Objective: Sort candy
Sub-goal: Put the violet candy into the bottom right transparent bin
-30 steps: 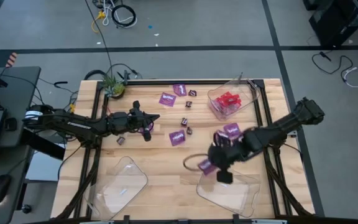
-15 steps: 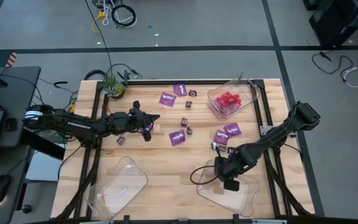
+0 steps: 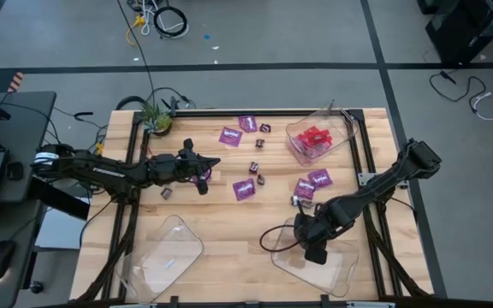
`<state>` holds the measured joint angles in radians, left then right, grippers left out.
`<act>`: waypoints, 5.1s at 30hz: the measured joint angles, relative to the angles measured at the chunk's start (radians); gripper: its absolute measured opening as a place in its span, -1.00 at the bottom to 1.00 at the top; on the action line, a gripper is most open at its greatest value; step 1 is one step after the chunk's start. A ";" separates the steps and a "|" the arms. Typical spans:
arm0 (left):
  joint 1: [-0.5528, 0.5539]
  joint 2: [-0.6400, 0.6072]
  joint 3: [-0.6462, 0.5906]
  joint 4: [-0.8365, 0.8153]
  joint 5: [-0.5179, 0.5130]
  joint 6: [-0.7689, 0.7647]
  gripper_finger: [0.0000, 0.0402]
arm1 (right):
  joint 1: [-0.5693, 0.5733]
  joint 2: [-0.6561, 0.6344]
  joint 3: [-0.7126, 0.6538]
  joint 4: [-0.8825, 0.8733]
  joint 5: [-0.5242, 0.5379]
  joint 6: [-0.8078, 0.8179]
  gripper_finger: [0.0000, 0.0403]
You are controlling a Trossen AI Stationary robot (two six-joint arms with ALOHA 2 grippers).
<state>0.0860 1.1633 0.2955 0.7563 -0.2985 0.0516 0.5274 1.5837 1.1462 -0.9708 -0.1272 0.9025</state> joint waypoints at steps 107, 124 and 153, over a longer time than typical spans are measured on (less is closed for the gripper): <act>0.000 0.000 0.000 -0.025 0.004 -0.051 -0.99 | 0.087 -0.246 0.096 0.065 0.329 0.042 -1.00; 0.000 0.000 0.000 -0.028 0.004 -0.059 -0.99 | 0.123 0.125 0.115 0.013 0.229 0.014 -1.00; 0.000 0.000 0.000 -0.045 0.004 -0.058 -0.99 | 0.046 0.180 0.114 -0.124 0.136 -0.021 -0.37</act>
<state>0.0860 1.1633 0.2958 0.7113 -0.2943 -0.0067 0.5738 1.7635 1.2604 -1.0946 0.0090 0.8817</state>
